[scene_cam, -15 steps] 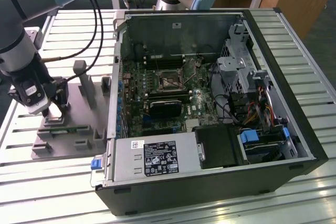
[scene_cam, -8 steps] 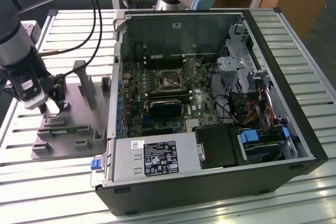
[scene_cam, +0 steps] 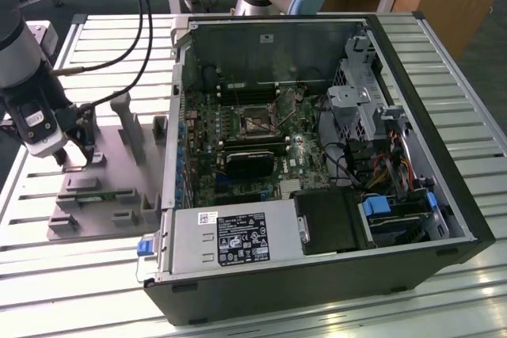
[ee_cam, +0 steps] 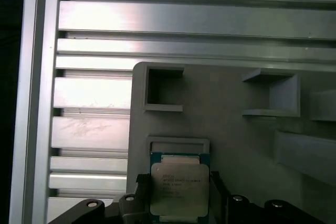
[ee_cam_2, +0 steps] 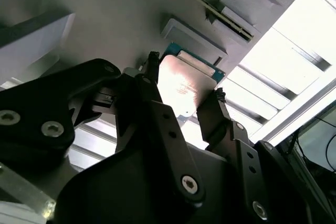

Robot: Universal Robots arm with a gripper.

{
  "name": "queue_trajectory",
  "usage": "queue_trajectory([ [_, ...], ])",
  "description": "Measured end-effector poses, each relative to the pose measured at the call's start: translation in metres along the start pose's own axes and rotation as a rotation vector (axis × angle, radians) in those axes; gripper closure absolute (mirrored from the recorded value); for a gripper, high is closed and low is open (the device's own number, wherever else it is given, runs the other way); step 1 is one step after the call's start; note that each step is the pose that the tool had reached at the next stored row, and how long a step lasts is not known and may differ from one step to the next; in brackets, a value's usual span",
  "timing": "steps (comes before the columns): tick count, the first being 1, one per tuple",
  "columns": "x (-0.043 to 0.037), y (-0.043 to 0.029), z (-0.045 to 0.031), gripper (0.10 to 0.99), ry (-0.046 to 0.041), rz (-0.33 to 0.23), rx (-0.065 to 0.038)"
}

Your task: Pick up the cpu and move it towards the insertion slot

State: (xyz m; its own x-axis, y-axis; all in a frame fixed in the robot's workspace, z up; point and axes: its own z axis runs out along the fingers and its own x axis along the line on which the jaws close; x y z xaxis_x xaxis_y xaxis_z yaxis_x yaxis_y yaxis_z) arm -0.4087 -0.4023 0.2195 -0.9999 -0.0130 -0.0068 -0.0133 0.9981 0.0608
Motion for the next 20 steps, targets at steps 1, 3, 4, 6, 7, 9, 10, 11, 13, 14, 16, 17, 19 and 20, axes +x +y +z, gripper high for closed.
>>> queue_trajectory([
  [1,0.0,0.0001,-0.002,0.549,0.0,0.0,0.0],
  [3,0.0,0.0004,-0.0065,0.549,0.0001,0.0,0.0],
  [4,-0.0001,0.0005,-0.0086,0.549,0.0001,0.0,0.0],
  [6,-0.0001,0.0008,-0.0131,0.549,0.0001,0.0,0.0],
  [7,-0.0001,0.0009,-0.0154,0.549,0.0,0.0,0.0],
  [9,-0.0001,0.0012,-0.0196,0.549,0.0001,0.0,0.0],
  [10,-0.0001,0.0013,-0.0218,0.549,0.0,0.0,0.0],
  [11,-0.0002,0.0014,-0.024,0.549,0.0,0.0,0.0],
  [13,-0.0002,0.0017,-0.0283,0.549,0.0001,0.0,0.0],
  [14,-0.0002,0.0018,-0.0305,0.549,0.0001,0.0,0.0],
  [16,-0.0002,0.0021,-0.0349,0.549,0.0001,0.0,0.0],
  [17,-0.0003,0.0022,-0.037,0.549,0.0,0.0,0.0],
  [19,-0.0003,0.0025,-0.0417,0.549,0.0001,0.0,0.0],
  [20,-0.0003,0.0026,-0.0438,0.549,0.0001,0.0,0.0],
])
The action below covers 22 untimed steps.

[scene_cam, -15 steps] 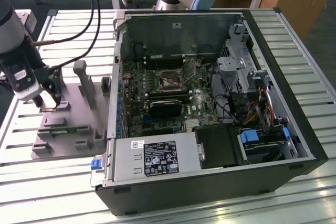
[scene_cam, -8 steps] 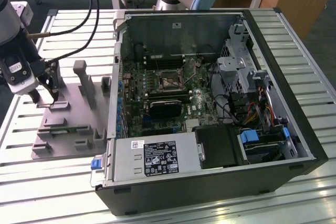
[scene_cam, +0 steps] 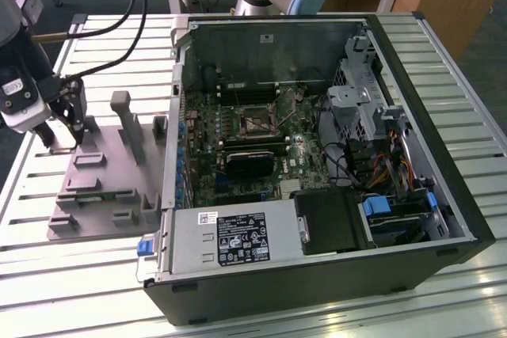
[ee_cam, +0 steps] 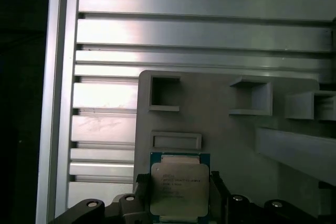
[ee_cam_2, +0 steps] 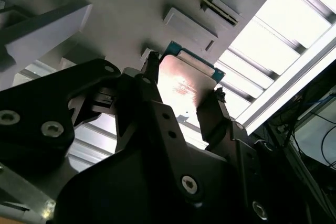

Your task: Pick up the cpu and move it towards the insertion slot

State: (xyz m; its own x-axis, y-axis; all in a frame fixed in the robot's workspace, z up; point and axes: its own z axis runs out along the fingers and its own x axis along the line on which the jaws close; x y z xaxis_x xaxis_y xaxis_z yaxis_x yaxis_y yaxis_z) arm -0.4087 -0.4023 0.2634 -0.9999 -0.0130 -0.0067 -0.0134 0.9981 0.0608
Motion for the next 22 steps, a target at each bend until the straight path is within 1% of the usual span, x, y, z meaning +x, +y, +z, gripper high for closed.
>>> queue_trajectory([
  [13,-0.0002,0.0019,-0.0306,0.549,-0.0001,0.0,0.0],
  [17,-0.0003,0.0024,-0.0386,0.549,-0.0001,0.0,0.0],
  [22,-0.0003,0.0031,-0.0502,0.549,-0.0001,0.0,0.0],
])
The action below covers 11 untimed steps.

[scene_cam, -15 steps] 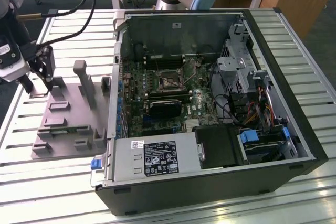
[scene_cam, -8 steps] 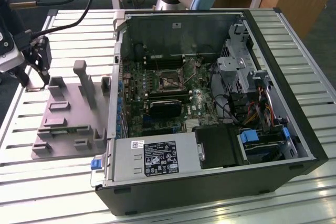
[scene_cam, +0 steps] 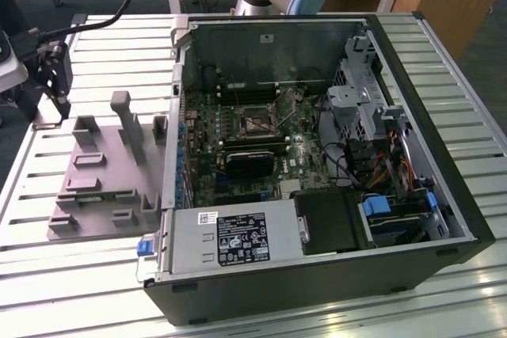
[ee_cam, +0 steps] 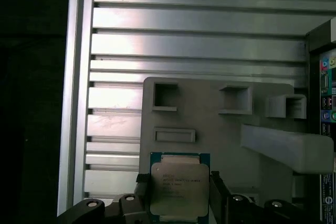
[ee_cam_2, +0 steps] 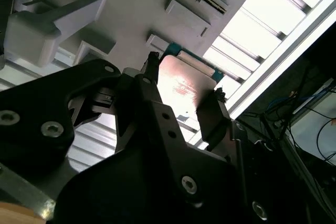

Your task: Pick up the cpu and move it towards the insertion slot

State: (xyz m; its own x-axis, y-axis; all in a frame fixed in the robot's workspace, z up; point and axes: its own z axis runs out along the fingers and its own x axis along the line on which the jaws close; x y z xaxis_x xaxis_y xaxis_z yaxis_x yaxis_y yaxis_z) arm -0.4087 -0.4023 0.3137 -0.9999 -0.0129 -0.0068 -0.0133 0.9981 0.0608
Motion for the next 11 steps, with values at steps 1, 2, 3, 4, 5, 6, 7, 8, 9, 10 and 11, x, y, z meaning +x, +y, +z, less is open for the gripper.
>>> queue_trajectory([
  [1,0.0,0.0001,-0.0022,0.549,-0.0001,0.0,0.0],
  [2,0.0,0.0003,-0.0046,0.549,0.0,0.0,0.0],
  [3,-0.0001,0.0004,-0.0068,0.549,0.0,0.0,0.0],
  [4,-0.0001,0.0005,-0.0088,0.549,-0.0001,0.0,0.0],
  [5,-0.0001,0.0007,-0.0108,0.549,0.0,0.0,0.0],
  [6,-0.0001,0.0008,-0.0127,0.549,0.0,0.0,0.0],
  [7,-0.0001,0.0009,-0.0147,0.549,0.0,0.0,0.0],
  [8,-0.0002,0.0011,-0.0166,0.549,-0.0001,0.0,0.0],
  [9,-0.0002,0.0012,-0.0184,0.549,-0.0001,0.0,0.0],
  [10,-0.0002,0.0014,-0.0203,0.549,-0.0002,0.0,0.0],
  [11,-0.0002,0.0016,-0.0222,0.549,-0.0002,0.0,0.0],
])
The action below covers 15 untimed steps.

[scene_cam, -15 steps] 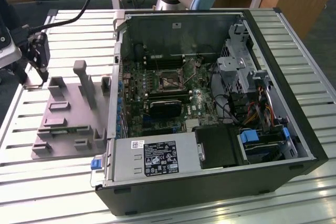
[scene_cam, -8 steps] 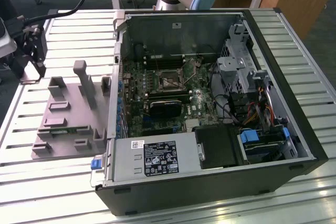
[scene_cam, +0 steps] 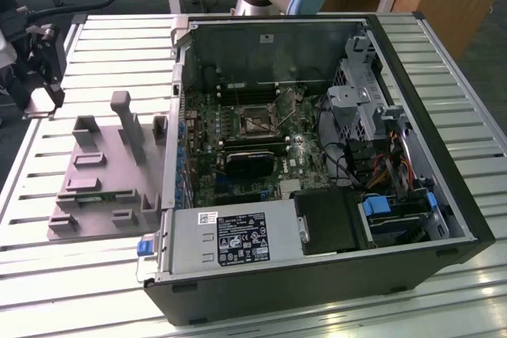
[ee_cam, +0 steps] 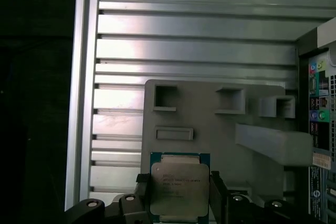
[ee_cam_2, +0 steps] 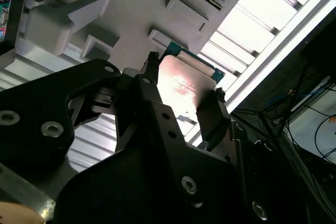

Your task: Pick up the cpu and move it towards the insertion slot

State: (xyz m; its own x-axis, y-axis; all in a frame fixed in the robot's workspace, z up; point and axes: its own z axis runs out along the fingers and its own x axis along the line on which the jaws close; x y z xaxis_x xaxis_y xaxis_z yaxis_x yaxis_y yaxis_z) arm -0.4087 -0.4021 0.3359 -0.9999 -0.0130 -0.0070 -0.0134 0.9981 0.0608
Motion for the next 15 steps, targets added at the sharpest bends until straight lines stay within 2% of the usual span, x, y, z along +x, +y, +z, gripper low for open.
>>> queue_trajectory([
  [15,-0.0002,0.0029,-0.0289,0.549,-0.0009,0.0,0.0],
])
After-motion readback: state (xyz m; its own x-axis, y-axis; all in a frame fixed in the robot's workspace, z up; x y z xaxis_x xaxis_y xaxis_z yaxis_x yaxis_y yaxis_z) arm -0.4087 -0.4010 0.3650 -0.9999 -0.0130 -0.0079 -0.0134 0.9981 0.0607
